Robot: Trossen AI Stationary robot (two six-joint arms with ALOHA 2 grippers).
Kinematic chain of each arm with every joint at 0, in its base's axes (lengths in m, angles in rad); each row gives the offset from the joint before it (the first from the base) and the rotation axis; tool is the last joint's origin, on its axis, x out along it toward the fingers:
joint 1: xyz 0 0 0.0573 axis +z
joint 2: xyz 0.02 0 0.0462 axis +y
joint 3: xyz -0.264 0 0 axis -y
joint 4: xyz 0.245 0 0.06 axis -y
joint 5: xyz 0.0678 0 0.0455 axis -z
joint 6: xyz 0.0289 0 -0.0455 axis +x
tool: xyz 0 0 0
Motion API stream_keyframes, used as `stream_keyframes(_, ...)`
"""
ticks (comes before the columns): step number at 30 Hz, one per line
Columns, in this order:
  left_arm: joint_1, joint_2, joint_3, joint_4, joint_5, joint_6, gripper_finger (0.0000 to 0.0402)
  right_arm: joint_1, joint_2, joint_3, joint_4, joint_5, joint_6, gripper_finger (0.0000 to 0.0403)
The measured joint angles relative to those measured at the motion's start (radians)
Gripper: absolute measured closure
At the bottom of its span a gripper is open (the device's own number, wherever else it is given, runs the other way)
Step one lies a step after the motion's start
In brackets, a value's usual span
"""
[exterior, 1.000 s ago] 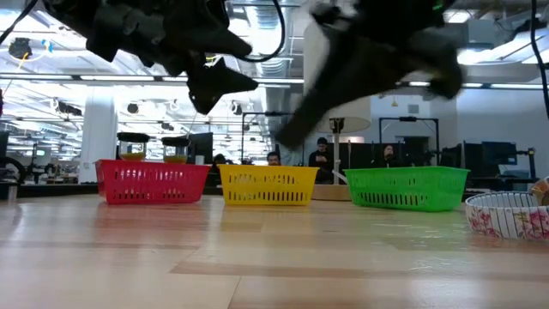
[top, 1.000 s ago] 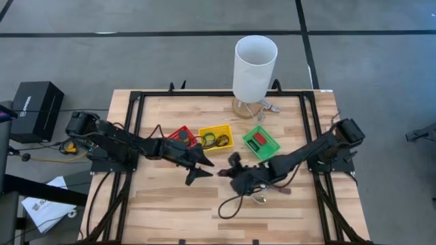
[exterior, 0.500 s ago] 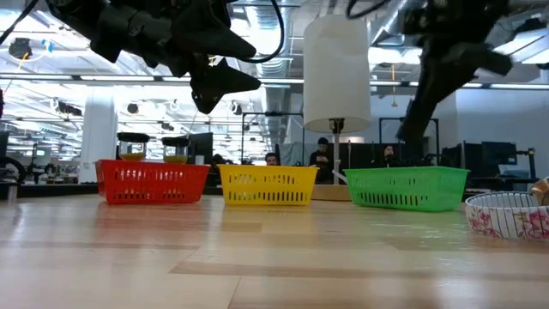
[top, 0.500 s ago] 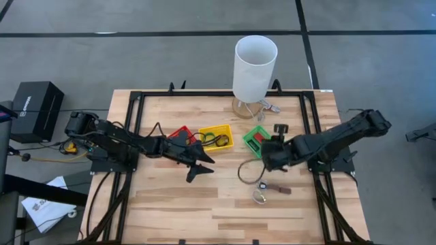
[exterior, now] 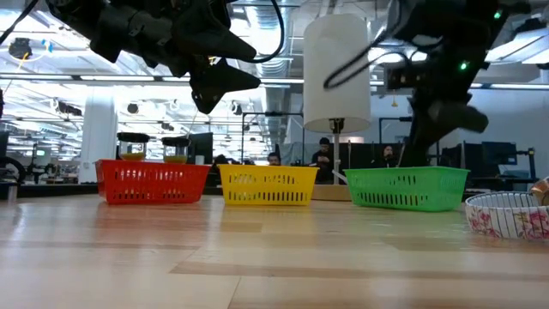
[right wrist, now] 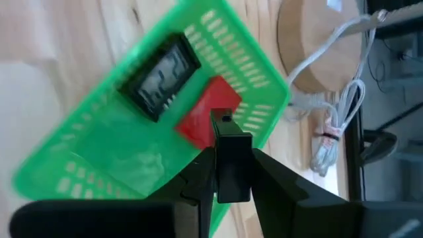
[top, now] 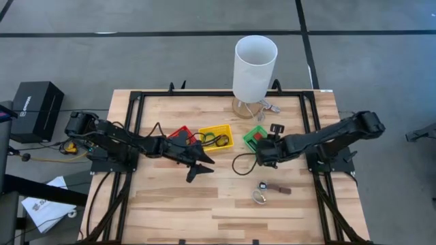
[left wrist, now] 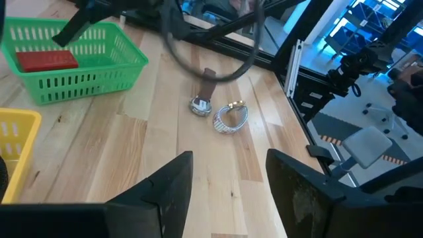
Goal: Pick & Place Office items
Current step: Put the black digital timer in the green basket, then put the light blue watch into the yellow basket
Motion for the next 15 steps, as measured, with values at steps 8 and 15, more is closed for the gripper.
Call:
stream_keyframes(8, 0.000, 0.000, 0.000, 0.002, 0.000, 0.000, 0.0215, -0.004, 0.108, 0.034, 0.000, -0.084, -0.010, 0.0285)
stream_keyframes(15, 0.000, 0.000, 0.000, 0.008, 0.000, 0.000, 0.0215, -0.001, 0.139, 0.123, -0.079, -0.111, -0.015, 0.0237)
